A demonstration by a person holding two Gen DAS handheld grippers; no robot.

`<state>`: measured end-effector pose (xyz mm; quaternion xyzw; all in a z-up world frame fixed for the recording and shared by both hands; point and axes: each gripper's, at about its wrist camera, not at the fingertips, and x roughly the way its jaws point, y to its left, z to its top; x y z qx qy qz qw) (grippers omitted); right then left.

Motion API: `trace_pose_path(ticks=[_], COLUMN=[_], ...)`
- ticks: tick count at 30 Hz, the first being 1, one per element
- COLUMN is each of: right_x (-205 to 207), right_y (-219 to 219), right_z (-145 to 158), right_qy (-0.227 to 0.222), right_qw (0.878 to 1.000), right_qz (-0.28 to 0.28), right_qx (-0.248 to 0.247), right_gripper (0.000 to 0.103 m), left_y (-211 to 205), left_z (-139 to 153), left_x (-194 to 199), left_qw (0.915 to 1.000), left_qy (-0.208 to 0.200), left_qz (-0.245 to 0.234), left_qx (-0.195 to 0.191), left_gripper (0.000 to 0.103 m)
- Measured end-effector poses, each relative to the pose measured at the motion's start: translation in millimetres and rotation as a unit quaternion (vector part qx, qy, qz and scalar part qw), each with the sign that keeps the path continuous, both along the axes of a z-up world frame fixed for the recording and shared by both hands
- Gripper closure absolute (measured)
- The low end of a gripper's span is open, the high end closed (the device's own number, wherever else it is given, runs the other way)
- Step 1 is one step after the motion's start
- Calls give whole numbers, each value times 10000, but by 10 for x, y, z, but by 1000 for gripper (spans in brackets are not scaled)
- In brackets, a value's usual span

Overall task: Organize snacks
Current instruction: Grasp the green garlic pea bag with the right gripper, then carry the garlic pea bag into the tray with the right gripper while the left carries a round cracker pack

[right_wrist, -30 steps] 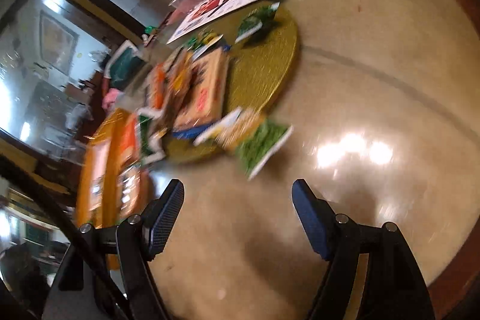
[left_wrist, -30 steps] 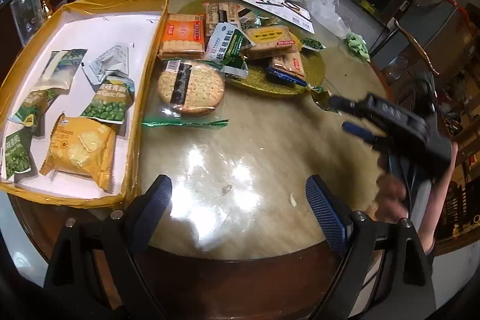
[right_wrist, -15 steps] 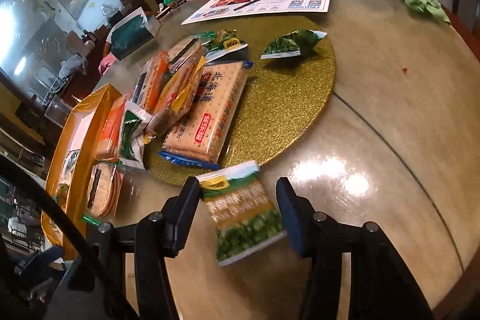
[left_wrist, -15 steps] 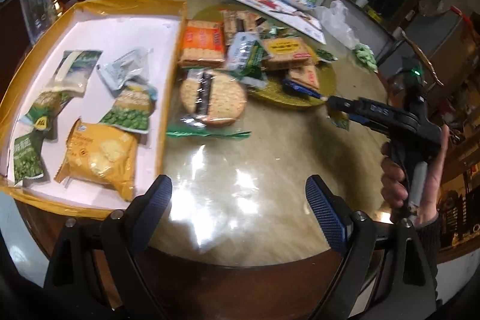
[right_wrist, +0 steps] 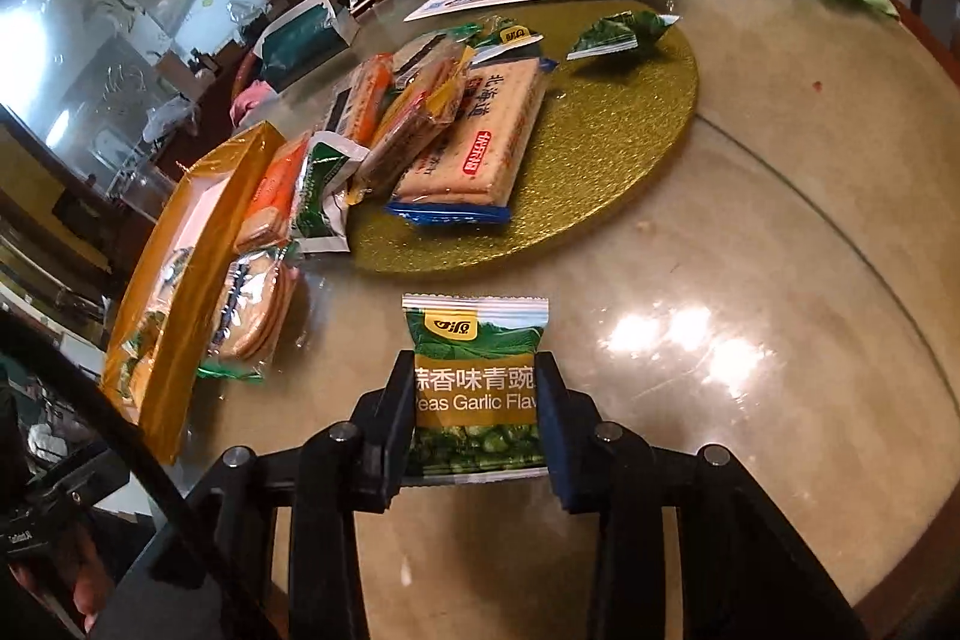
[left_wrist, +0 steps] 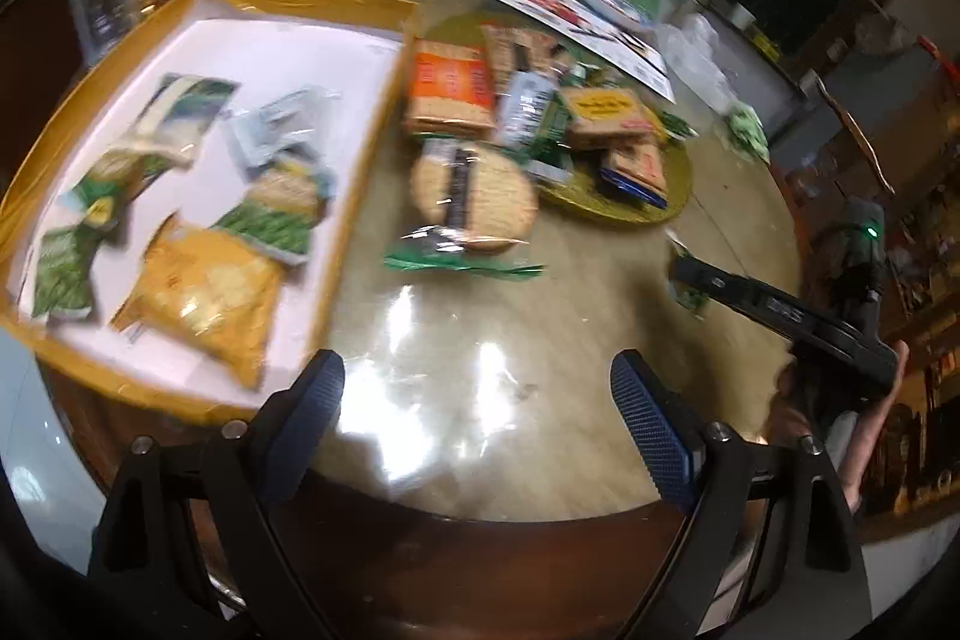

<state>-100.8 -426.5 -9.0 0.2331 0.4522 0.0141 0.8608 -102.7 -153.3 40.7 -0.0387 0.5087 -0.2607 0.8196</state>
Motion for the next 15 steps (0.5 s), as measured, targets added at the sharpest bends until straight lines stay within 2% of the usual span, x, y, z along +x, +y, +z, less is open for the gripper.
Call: trace_pose_path(ticks=[4,7,13,15], right_x=[114,168,161,151], right_y=[36,105,125,116], right_z=[-8,-11,-55,-60], right_qy=[-132,-282,-629,-663], right_qw=[9995,9990,9976,9973], right_qz=[-285,-329,-292,-299], right_qx=[17,-111,57,128], right_gripper=[66,66,66,66], left_y=[-347,-576,-803,-844], left_z=[82,-5,-309,-423], left_x=[145,438,902,969], left_qw=[9987,9946,9897,9870], left_qy=[-305,-488,-75,78], left_qz=[-270,-346,-464,-465], left_qx=[311,849,1350,1540], left_gripper=[13,13,13,18])
